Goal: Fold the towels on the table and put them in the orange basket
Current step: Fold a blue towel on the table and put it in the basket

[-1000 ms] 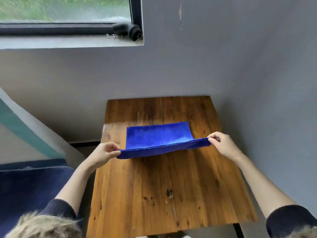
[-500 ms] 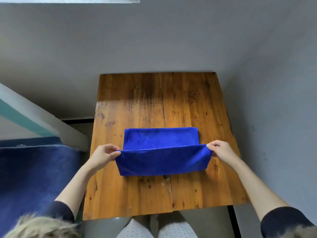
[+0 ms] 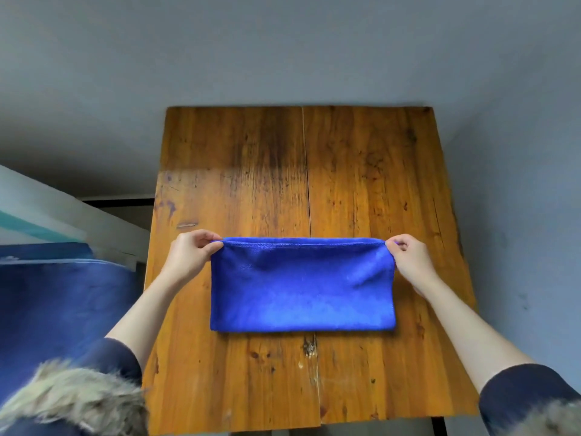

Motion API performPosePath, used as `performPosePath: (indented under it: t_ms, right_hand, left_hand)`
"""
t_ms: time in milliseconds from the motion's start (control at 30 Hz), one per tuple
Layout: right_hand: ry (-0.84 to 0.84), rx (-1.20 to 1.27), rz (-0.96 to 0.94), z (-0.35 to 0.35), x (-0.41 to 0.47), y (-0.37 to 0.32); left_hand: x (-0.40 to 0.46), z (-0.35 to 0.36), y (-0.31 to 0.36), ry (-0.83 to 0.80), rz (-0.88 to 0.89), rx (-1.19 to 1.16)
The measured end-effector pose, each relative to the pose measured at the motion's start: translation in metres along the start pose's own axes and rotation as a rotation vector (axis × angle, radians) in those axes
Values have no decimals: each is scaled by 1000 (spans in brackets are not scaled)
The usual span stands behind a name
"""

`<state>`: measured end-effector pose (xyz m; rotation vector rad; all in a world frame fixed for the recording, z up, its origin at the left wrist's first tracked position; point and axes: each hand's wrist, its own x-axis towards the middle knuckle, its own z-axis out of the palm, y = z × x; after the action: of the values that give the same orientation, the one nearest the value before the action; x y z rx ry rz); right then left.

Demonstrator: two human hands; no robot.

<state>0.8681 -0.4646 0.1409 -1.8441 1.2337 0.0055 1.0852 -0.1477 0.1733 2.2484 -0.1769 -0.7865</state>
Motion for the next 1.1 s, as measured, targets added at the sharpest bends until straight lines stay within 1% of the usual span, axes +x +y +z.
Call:
performPosePath:
  t_ms: [133, 233, 500, 633, 700, 767, 800, 833, 900, 933, 967, 1000, 1100]
  right_hand:
    - [18, -89, -32, 8, 11, 1]
    - [35, -73, -9, 16, 19, 1]
    - [113, -199, 0, 41, 31, 14]
    - [187, -204, -20, 47, 27, 14]
    - [274, -214, -47, 47, 16, 11]
    - [363, -318, -167, 50, -2, 10]
    - [371, -381, -262, 55, -14, 9]
    - [347, -452, -367, 64, -28, 7]
    - [221, -616, -563, 90, -53, 4]
    - [146, -686, -638, 104, -63, 4]
    - [84, -736, -679, 119, -70, 5]
    - [47, -766, -688, 129, -72, 5]
    - [10, -773, -643, 133, -57, 12]
  left_hand:
    - [16, 9, -7, 7, -51, 8]
    - [27, 16, -12, 22, -93, 10]
    - [48, 35, -30, 126, -85, 100]
    - [48, 44, -37, 204, 22, 175]
    - [43, 48, -36, 279, 81, 235]
    - [32, 54, -33, 393, 179, 369]
    - [23, 59, -32, 415, 256, 449]
    - [14, 67, -31, 392, 361, 533]
    - [-5, 91, -35, 240, 613, 725]
    - [-13, 104, -38, 159, 701, 812]
    - [-18, 117, -42, 99, 734, 874]
    - [-20, 125, -45, 65, 724, 903]
    - [-11, 132, -50, 45, 655, 914]
